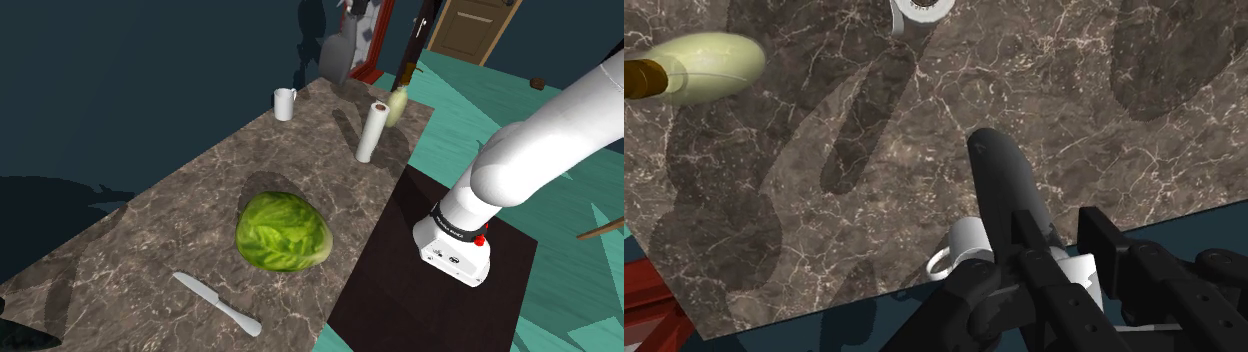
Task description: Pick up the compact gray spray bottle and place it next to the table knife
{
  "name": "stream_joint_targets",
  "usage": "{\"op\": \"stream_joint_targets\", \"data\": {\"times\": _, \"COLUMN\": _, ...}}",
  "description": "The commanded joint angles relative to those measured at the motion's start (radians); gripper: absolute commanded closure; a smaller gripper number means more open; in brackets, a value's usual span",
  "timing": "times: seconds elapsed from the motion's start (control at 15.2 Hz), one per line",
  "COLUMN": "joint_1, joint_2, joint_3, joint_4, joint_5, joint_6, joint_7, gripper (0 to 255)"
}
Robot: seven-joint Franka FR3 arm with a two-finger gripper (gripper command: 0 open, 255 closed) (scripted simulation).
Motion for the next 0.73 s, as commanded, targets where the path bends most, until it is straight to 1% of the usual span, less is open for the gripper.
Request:
{"op": "stream_joint_targets", "data": {"times": 0.0, "joint_1": 0.0, "joint_2": 0.01, "joint_3": 0.0, "joint_4": 0.038, "joint_5": 0.001, "joint_6": -0.027, "joint_7": 0.001, "gripper": 255}}
{"op": "stream_joint_targets", "data": {"times": 0.66, "joint_1": 0.001, "joint_2": 0.071, "joint_3": -0.004, "joint_4": 0.242, "joint_5": 0.007, "joint_6": -0.172, "joint_7": 0.003, "gripper": 255}}
